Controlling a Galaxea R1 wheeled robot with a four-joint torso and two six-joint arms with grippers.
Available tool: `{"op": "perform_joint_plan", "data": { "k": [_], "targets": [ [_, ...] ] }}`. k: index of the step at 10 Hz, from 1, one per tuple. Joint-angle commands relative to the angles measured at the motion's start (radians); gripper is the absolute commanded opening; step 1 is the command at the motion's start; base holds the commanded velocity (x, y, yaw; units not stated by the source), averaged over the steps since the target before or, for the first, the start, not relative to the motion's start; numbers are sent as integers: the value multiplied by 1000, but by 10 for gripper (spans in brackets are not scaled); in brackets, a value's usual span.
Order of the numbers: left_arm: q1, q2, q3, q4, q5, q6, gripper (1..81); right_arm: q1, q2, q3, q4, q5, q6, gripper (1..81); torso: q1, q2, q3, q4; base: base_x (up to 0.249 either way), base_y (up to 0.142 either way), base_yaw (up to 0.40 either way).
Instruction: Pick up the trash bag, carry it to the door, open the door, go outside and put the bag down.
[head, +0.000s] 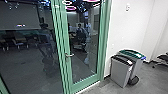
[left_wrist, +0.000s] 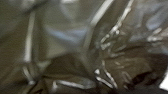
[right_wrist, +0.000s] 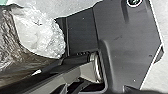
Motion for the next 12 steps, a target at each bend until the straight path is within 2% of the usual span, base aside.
{"op": "perform_joint_plan", "data": {
  "k": [1,12],
  "targets": [
    [-64,0,5,7,61,9,10,55,4,5,-6,-64,-4,811,0,0,0,0,173,0,0],
    [-62,11,3,7,61,9,10,47,8,-3,-16,-58,-4,811,0,0,0,0,173,0,0]
  ]
}}
